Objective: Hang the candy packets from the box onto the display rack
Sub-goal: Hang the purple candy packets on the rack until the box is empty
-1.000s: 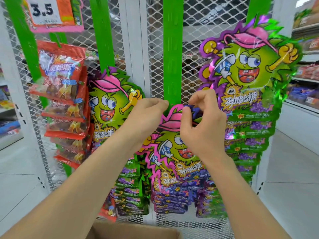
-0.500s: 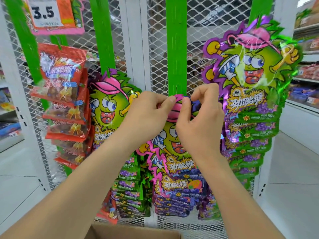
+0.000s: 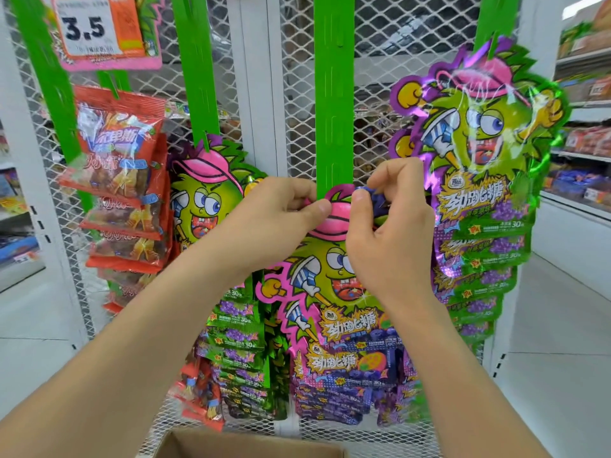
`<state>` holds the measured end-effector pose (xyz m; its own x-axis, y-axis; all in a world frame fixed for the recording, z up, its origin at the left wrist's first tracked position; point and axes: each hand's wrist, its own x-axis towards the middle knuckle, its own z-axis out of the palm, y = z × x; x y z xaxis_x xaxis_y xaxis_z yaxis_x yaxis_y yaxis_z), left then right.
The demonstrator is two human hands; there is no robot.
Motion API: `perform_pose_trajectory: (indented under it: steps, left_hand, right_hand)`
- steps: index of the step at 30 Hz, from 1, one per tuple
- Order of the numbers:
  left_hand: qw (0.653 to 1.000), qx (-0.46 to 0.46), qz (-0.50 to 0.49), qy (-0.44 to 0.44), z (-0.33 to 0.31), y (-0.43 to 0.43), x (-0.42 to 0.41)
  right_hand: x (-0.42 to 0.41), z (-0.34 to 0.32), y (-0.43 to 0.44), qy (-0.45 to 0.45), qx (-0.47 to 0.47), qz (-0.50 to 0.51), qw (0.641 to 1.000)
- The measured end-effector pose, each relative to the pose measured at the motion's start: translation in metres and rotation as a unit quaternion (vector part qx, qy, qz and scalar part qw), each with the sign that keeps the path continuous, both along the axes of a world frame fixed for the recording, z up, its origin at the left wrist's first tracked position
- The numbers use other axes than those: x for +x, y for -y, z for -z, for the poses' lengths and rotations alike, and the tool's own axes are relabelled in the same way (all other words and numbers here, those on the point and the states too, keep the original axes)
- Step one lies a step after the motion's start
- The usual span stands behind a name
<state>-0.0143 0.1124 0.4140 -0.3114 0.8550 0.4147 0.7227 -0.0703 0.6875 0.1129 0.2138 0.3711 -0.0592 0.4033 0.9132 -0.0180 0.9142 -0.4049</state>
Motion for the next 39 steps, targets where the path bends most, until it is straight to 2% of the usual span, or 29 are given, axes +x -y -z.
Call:
perform_pose_trajectory:
  steps: [5, 10, 15, 18, 21, 23, 25, 26, 27, 29, 30, 31, 33, 34, 37, 39]
  left_hand:
    - [0.999, -0.024, 0.005, 0.049, 0.0, -0.002, -0.003]
    - [0.999, -0.034, -0.014, 0.022, 0.004, -0.004, 0.002]
    - [0.995, 0.06, -0.061, -0.045, 0.022, -0.012, 0.0]
    - [0.982, 0.119, -0.115, -0.089, 0.039, -0.013, 0.004]
    - [0.96, 0.196, -0.12, -0.159, 0.061, -0.008, 0.007]
    - [0.941, 0.24, -0.122, -0.206, 0.082, 0.002, 0.008]
    - [0.935, 0.254, -0.099, -0.228, 0.119, 0.018, 0.007]
    - [0.937, 0.239, -0.09, -0.236, 0.142, 0.028, 0.006]
    - [0.944, 0.206, -0.087, -0.244, 0.17, 0.037, 0.004]
    - [0.963, 0.088, -0.089, -0.24, 0.232, 0.055, -0.003]
    - [0.968, 0.004, -0.091, -0.232, 0.261, 0.062, -0.005]
    - [0.965, -0.101, -0.089, -0.224, 0.292, 0.068, -0.008]
    - [0.924, -0.315, -0.064, -0.207, 0.352, 0.075, -0.015]
    - [0.903, -0.381, -0.048, -0.191, 0.38, 0.078, -0.018]
    - [0.876, -0.462, -0.01, -0.139, 0.456, 0.087, -0.023]
    - [0.856, -0.497, 0.015, -0.142, 0.501, 0.088, -0.021]
  right_hand:
    - [0.002, -0.004, 0.001, 0.013, -0.014, -0.022, 1.0]
    - [0.002, 0.002, -0.002, 0.047, 0.002, -0.02, 0.999]
    - [-0.004, 0.03, -0.011, 0.089, 0.012, 0.014, 0.996]
    - [-0.005, 0.044, -0.012, 0.086, 0.037, 0.086, 0.992]
    - [0.0, 0.051, -0.003, 0.081, 0.09, 0.138, 0.983]
    - [0.007, 0.063, 0.008, 0.109, 0.116, 0.122, 0.98]
    - [0.017, 0.086, 0.019, 0.194, 0.109, 0.053, 0.974]
    - [0.022, 0.099, 0.023, 0.281, 0.081, 0.006, 0.956]
    - [0.028, 0.113, 0.025, 0.397, 0.044, -0.038, 0.916]
    - [0.034, 0.142, 0.03, 0.632, 0.011, -0.096, 0.769]
    - [0.035, 0.155, 0.035, 0.707, 0.021, -0.112, 0.698]
    - [0.034, 0.169, 0.041, 0.751, 0.033, -0.121, 0.649]
    - [0.03, 0.194, 0.055, 0.794, 0.052, -0.124, 0.593]
    - [0.027, 0.208, 0.06, 0.808, 0.054, -0.128, 0.573]
    - [0.022, 0.241, 0.067, 0.848, 0.058, -0.137, 0.509]
    - [0.019, 0.255, 0.062, 0.86, 0.067, -0.134, 0.488]
